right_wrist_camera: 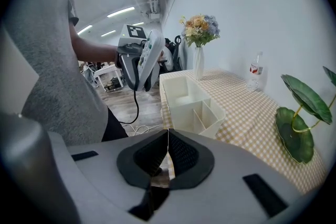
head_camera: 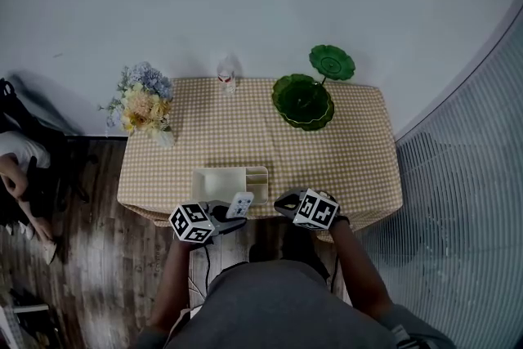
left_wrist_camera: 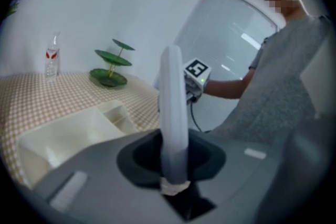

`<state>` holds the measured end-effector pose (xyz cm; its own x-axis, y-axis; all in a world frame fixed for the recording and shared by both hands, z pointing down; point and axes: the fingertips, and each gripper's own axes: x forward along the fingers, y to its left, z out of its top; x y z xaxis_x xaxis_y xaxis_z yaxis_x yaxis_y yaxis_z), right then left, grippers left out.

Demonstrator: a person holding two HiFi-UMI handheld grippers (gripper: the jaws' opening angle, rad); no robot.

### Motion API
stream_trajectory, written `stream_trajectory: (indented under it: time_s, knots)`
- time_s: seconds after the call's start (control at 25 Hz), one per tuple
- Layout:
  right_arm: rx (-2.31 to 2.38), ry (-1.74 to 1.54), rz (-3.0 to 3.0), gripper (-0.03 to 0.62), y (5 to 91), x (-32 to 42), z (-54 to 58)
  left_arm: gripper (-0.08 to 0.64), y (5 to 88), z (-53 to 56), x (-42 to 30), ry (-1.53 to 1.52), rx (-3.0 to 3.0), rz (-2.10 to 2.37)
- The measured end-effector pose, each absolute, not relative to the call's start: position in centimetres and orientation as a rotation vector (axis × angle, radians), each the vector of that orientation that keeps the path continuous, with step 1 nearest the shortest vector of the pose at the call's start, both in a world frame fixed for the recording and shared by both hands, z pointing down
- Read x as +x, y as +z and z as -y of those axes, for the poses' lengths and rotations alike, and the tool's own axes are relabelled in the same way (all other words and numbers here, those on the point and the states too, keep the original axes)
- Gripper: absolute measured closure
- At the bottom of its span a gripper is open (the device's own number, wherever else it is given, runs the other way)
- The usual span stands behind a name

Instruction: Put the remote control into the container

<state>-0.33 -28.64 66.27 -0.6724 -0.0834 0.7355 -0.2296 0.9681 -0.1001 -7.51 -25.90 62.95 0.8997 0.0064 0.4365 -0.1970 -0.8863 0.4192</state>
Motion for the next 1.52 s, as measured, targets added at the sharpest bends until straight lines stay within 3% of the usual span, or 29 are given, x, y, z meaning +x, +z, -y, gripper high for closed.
stream_trajectory:
  time_s: [0.44, 0.56, 0.76, 1.52]
  knots:
    - [0.208, 0.288, 2.482, 0.569, 63.0, -2.5, 28.0, 0.474, 65.3, 25.4, -10.2, 1.235, 2.667, 0.072]
    - [0.155, 0.275, 2.51, 0.512, 62.0, -3.2, 27.4, 0.474, 66.0, 25.0, -10.0, 1.296, 2.669, 0.02]
    - [0.046, 0.246, 2.514, 0.489, 60.9, -4.1, 26.0, 0.474, 66.9, 23.8, -9.9, 1.417, 2.649, -0.073]
    - [-0.088, 0.235, 2.526, 0.482, 59.8, -5.9, 24.1, 0.477, 66.1, 22.8, -7.9, 1.348, 2.687, -0.154]
